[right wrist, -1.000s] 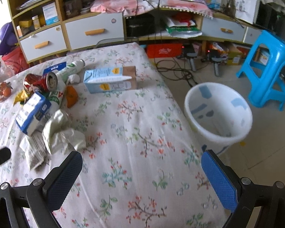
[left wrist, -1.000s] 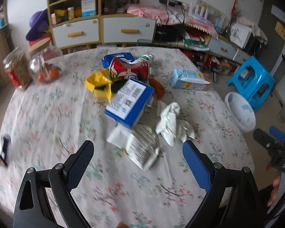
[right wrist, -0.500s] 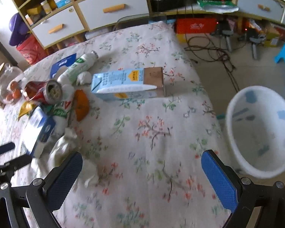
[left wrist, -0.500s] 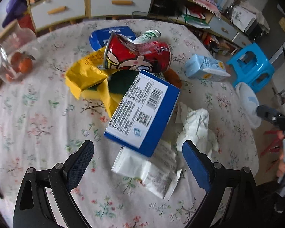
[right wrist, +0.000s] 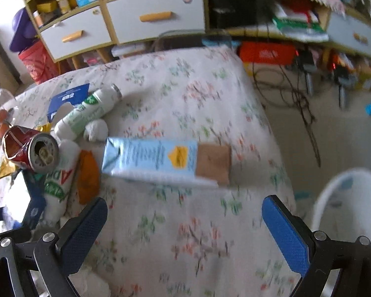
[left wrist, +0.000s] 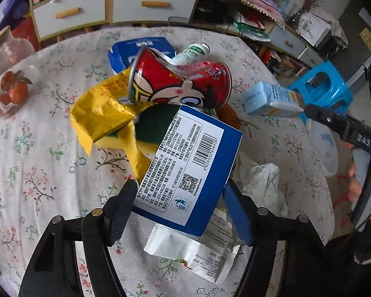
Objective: Collect trash
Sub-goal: 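Grasp the blue-white box with the left tool while the right tool grasps the milk carton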
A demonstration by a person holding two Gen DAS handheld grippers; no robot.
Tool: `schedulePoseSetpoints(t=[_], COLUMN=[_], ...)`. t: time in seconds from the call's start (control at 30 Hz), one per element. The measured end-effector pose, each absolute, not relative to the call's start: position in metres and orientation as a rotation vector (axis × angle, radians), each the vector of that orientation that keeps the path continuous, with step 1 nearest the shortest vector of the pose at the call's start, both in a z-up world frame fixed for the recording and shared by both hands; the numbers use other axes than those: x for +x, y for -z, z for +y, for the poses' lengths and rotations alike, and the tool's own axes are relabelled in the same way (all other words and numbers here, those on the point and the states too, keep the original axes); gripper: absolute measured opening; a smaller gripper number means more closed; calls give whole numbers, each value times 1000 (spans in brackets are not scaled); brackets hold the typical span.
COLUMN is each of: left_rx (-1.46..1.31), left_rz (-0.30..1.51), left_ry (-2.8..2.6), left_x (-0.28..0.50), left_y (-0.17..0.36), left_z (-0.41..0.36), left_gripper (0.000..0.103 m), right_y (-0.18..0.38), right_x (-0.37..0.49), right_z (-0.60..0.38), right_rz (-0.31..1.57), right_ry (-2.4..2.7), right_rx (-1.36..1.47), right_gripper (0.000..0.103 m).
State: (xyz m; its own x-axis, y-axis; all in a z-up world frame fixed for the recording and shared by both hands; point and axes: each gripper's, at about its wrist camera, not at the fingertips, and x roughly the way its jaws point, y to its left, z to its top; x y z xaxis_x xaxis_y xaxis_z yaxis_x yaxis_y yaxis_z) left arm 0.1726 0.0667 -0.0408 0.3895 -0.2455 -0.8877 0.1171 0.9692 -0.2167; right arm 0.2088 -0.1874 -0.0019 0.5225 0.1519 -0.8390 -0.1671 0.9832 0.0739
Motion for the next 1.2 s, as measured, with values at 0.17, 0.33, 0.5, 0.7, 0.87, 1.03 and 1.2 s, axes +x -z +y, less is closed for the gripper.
schedulePoseSetpoints(t=[0.17, 0.33, 0.5, 0.7, 0.87, 1.03, 1.2], left_rx=[-155, -181, -192, -184, -185, -191, -194], left_rz=[1133, 1130, 1134, 1139, 1126, 1095, 1063], left_ry=[218, 208, 195, 189, 188, 191, 194], left_x=[163, 154, 149, 146, 143, 136, 129], left_y=[34, 31, 31, 32, 28, 20, 10], left_z=[77, 86, 92, 89, 88, 87, 82], left_gripper=[73, 73, 73, 73, 73, 73, 73], right_y=[2, 19, 38, 49, 54, 39, 28], right_x=[226, 232, 239, 243, 230, 222, 208], right_z=[-171, -146, -133, -130, -126, -134, -141], right_rz=[959, 960, 949, 983, 992, 1014, 1051], right_ry=[-251, -331, -271, -282, -276, -308, -313], right_rx=[-142, -372, -524, -536, -583, -483, -403], right_gripper=[102, 102, 102, 79, 61, 44, 39])
